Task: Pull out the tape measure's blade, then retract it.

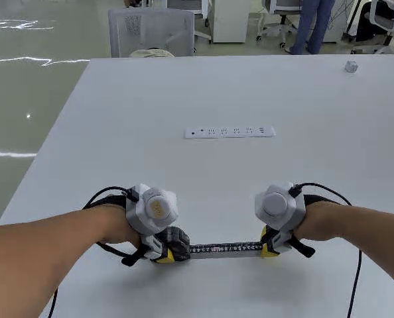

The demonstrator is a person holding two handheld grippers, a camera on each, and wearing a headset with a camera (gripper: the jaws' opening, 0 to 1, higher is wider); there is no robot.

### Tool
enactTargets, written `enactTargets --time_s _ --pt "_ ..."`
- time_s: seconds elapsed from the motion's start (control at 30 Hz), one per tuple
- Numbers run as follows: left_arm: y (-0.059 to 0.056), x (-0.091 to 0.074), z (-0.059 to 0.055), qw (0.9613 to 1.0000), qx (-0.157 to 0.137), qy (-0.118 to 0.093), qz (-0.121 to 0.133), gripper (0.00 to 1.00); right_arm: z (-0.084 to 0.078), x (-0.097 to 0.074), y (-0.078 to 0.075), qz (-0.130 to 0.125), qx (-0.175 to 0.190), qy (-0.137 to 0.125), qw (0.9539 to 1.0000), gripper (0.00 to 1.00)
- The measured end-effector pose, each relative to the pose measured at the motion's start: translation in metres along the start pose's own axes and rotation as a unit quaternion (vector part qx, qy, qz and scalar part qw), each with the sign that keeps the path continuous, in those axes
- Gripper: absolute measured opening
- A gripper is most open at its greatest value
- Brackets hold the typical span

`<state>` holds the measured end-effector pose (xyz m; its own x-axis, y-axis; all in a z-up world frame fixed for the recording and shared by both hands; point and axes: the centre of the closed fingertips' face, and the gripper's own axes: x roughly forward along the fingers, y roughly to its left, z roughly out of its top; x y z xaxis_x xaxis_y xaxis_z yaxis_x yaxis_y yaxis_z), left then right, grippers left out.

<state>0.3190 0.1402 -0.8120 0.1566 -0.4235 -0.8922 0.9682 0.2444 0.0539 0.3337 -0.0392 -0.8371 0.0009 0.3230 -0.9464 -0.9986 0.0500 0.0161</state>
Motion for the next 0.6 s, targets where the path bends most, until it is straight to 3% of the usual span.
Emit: enactTargets --time_s 0.6 --pt "-0.0001 -0.0002 -0.0003 1.0000 -0.002 0.000 0.000 0.36 -0.0074 -0.0023 -0.0028 -0.003 0.003 0.002 1.0000 0.12"
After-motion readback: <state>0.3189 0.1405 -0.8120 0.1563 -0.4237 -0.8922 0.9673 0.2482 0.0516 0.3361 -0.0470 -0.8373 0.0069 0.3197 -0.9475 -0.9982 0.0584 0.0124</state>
